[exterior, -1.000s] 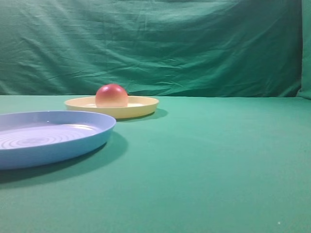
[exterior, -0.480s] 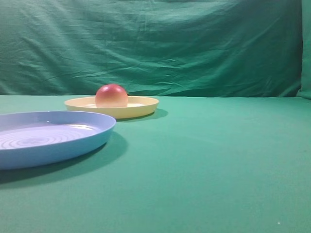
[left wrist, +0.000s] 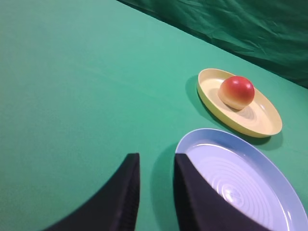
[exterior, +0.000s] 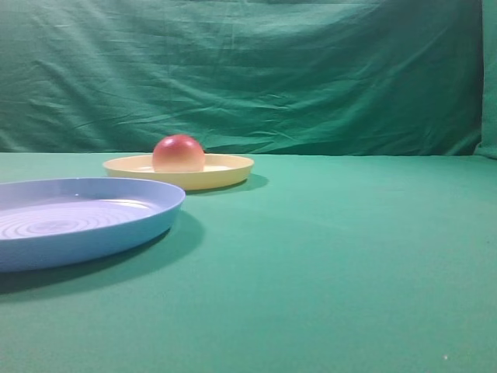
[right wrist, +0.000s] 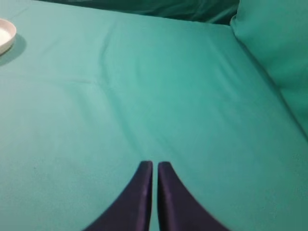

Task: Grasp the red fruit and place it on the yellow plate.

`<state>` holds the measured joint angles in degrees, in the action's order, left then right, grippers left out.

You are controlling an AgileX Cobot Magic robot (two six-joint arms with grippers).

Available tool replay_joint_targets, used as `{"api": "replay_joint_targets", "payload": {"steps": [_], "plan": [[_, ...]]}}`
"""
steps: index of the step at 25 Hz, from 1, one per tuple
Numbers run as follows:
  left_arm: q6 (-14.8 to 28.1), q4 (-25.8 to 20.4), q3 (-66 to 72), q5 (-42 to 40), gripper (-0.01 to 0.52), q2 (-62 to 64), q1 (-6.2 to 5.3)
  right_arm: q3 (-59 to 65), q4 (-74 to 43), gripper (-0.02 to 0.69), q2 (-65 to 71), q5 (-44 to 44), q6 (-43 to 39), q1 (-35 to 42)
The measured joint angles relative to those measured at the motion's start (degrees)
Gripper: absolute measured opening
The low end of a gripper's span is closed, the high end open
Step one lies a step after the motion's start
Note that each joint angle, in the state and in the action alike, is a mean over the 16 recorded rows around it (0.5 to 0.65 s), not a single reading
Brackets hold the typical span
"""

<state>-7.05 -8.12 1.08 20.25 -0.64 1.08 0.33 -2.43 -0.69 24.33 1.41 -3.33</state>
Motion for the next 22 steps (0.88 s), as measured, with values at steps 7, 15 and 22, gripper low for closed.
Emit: {"api": "replay_joint_targets", "payload": {"steps": [7,15,22], "plan": [[0.0,0.0,0.0,0.0,0.157,0.0,0.0,0.77,0.0,0.0,0.0,-0.97,0.0,0.01],[0.0,0.0,0.0,0.0,0.157,0.0,0.0,0.81,0.0,0.0,0.0,-1.24,0.0,0.01],[0.0,0.0,0.0,0.0,0.157,0.0,0.0,0.82,0.0,0.0,0.0,-1.31,0.0,0.01]]}}
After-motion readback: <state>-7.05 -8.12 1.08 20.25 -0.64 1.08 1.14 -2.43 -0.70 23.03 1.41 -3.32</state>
